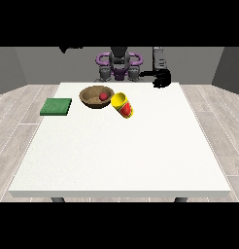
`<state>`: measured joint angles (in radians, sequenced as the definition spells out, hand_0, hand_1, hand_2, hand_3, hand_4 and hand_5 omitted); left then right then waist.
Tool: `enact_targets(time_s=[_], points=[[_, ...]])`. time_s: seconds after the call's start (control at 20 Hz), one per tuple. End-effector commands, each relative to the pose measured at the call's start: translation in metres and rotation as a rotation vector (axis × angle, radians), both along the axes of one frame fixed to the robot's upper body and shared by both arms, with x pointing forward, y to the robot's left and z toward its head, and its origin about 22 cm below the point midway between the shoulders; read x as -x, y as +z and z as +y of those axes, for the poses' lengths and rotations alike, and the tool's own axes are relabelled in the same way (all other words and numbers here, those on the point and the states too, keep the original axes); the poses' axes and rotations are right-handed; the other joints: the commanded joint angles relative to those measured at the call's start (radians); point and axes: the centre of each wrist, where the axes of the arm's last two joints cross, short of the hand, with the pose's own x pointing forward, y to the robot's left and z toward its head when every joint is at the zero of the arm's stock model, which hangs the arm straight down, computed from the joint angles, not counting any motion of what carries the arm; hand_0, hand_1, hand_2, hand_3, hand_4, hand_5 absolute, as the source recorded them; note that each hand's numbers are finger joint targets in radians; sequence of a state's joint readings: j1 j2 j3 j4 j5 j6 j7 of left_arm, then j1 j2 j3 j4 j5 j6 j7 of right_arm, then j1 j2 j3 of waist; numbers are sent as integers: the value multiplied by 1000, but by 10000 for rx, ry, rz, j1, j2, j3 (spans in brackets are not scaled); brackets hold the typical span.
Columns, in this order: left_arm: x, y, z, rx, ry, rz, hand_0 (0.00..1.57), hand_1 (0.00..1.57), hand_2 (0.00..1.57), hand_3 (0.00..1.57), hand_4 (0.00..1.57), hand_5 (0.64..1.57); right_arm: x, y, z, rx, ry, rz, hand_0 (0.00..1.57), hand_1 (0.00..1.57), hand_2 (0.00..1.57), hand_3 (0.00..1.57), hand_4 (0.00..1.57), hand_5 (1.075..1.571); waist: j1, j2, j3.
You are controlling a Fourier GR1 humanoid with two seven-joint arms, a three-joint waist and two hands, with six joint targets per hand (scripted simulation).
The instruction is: Pick the cup and pour the ball into the bowl, then pick the bowl and place it on the pad
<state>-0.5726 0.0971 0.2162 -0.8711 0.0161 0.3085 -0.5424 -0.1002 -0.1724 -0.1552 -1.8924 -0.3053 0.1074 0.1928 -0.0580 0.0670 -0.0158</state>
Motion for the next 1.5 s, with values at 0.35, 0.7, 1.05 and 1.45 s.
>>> enact_targets(time_s=[0.35,0.7,1.05,1.45], points=[[-6,82,150,1539,-2223,-2270,0,0,0,0,0,1537,0,1,45,273,-529,-771,0,0,0,0,484,1569,455,2036,152],[-16,172,174,144,-2240,-2414,0,0,0,0,0,1518,-23,-64,41,-494,-549,70,0,0,0,0,397,1568,510,2193,175],[-12,231,185,-367,-1905,-2360,0,0,0,0,0,1533,-36,-116,13,-787,-394,739,0,0,0,0,341,1571,225,2158,173],[-2,292,192,-536,-2021,-2834,0,0,0,0,0,1539,-59,-152,8,-1172,-541,1367,0,0,0,0,322,1569,417,2360,169]])
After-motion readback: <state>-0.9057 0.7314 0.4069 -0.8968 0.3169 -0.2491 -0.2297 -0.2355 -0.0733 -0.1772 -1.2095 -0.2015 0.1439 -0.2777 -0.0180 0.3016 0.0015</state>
